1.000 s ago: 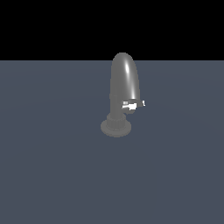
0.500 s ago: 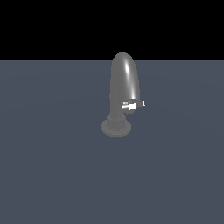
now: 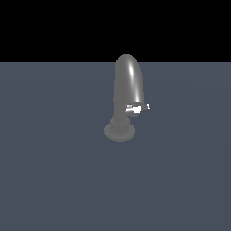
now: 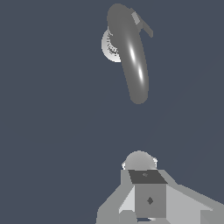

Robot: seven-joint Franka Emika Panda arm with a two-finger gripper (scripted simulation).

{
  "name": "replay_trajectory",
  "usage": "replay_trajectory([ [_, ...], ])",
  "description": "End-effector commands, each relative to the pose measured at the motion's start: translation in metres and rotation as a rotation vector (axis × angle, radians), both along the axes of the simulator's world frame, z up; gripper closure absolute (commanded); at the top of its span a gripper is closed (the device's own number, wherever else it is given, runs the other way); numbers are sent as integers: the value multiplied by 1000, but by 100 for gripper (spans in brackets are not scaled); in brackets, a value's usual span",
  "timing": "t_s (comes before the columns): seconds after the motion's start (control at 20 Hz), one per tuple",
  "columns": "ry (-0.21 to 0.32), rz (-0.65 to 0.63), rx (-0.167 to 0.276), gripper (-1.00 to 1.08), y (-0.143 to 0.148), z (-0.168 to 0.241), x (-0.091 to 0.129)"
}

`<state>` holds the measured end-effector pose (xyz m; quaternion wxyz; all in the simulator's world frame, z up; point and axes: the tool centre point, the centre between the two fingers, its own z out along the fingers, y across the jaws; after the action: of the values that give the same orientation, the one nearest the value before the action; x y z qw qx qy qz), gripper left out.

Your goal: Turn on the faucet by rotating a designated handle.

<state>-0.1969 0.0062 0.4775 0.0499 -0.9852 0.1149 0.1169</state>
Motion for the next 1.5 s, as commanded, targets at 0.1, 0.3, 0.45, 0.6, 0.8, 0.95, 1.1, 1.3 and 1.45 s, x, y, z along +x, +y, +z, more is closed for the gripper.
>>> replay_trajectory([
  [0.1, 74, -60, 26, 108, 0, -4, 23],
  [0.3, 140, -113, 50, 108, 0, -9, 43],
  [0.45, 190, -154, 68, 108, -2, -13, 59],
  [0.6, 241, -195, 86, 108, -4, -19, 74],
  [0.8, 310, -251, 111, 108, -7, -27, 93],
  [0.95, 363, -293, 130, 108, -10, -35, 108],
  [1.1, 416, -336, 149, 108, -14, -43, 122],
  [1.3, 488, -393, 175, 108, -19, -56, 140],
  [1.45, 542, -437, 195, 108, -24, -66, 152],
])
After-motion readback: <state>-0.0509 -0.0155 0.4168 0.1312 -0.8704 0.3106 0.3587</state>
